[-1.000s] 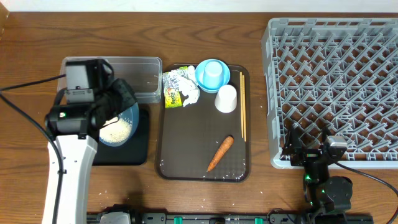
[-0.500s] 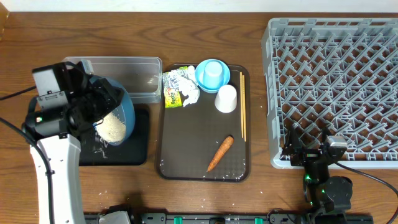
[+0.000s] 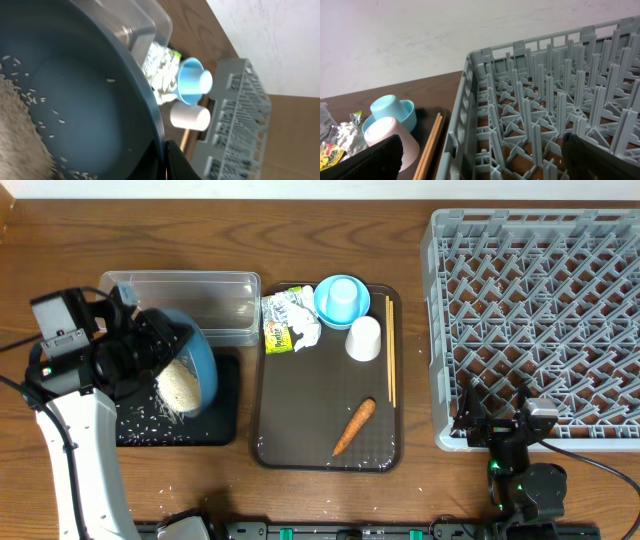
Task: Sort waste into correct bins and load items into the dishwasher rack
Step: 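Tilt the blue bowl with the left gripper, pouring rice onto black tray, then return the empty blue bowl to the dark tray with the left gripper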
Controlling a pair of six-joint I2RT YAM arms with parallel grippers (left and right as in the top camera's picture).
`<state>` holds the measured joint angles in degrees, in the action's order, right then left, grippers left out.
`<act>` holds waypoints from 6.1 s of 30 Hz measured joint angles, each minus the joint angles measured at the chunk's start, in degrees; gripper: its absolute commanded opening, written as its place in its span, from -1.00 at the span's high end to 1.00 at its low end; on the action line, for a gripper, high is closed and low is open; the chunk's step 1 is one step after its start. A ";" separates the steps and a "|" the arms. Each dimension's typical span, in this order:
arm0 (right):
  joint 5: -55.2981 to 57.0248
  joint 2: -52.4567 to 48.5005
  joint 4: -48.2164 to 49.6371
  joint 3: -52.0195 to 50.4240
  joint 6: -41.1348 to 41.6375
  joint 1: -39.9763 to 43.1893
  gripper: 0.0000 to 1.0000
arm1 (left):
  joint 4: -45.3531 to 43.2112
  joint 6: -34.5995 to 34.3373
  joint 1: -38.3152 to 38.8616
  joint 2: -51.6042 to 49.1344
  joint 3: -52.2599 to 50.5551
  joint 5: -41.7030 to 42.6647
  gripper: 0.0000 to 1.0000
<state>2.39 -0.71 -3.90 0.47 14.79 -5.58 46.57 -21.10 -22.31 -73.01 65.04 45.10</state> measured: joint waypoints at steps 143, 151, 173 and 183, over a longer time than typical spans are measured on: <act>0.00 0.00 -0.02 0.00 0.00 0.00 -0.99 | -0.07 -0.11 26.29 20.48 -7.37 0.42 0.88; 0.00 0.00 0.00 0.00 0.00 0.00 -0.99 | -3.85 -6.60 47.78 15.50 -7.37 -18.16 0.86; 0.00 -0.02 0.00 0.00 0.00 0.00 -0.98 | -15.98 -4.11 64.02 -8.90 -7.37 -40.94 0.86; 0.00 -0.02 0.00 0.00 0.00 0.00 -0.98 | -16.61 -3.30 67.36 -13.84 -7.37 -41.33 0.35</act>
<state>2.39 -0.73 -3.90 0.47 14.79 -5.58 29.95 -24.40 45.06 -86.85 57.67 3.77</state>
